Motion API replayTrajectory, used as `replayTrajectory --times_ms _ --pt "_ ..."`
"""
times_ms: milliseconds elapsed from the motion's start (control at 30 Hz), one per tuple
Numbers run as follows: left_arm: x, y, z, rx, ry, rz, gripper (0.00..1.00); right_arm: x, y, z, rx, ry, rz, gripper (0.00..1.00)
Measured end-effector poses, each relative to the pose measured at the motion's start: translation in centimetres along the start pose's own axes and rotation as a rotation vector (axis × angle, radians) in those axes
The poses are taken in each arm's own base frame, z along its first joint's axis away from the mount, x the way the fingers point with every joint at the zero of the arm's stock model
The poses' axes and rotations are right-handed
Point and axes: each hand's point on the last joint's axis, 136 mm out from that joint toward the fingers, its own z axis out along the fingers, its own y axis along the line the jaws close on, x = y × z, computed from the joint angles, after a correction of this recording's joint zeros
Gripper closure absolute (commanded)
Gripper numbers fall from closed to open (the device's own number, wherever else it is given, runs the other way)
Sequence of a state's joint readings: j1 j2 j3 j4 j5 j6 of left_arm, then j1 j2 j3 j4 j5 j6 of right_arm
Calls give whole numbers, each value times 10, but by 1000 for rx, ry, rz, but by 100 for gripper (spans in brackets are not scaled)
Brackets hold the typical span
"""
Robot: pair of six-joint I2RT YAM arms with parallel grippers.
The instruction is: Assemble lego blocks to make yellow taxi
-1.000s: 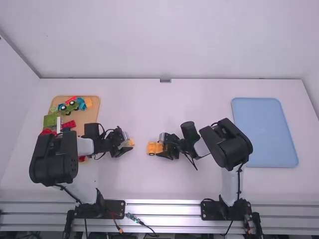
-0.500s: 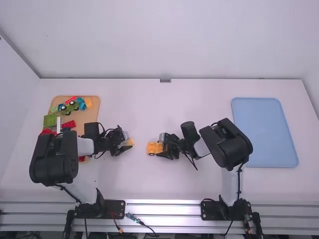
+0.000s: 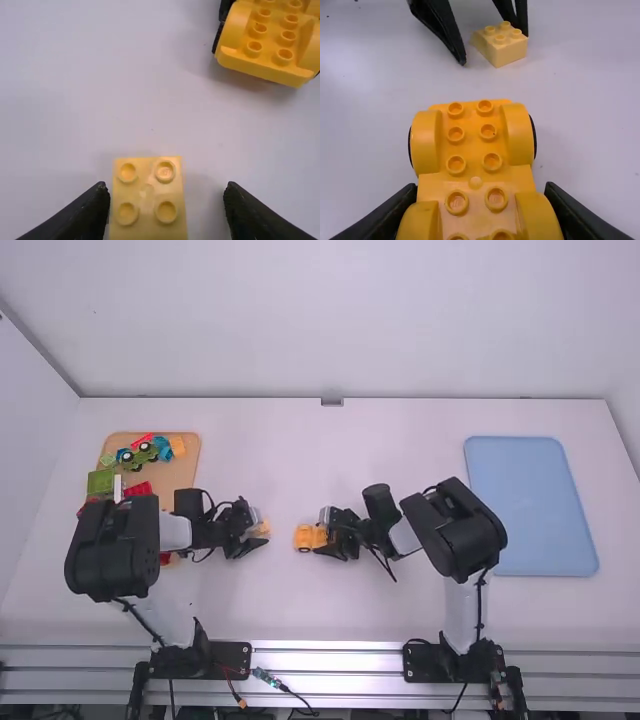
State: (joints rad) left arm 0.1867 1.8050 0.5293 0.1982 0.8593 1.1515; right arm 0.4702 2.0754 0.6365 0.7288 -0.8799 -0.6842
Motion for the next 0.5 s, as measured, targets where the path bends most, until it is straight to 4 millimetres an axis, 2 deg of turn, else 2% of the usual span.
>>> replayTrajectory --times_ms 133,200,367,500 --pt "-6 9 0 -9 -5 16 48 0 0 0 0 0 1 38" --pt "-6 10 0 -10 -5 21 52 0 0 0 0 0 0 38" --pt "-7 12 0 -26 -12 57 52 0 0 0 0 0 -1 38" --pt "-5 8 0 -31 -15 64 56 0 0 0 0 0 1 38"
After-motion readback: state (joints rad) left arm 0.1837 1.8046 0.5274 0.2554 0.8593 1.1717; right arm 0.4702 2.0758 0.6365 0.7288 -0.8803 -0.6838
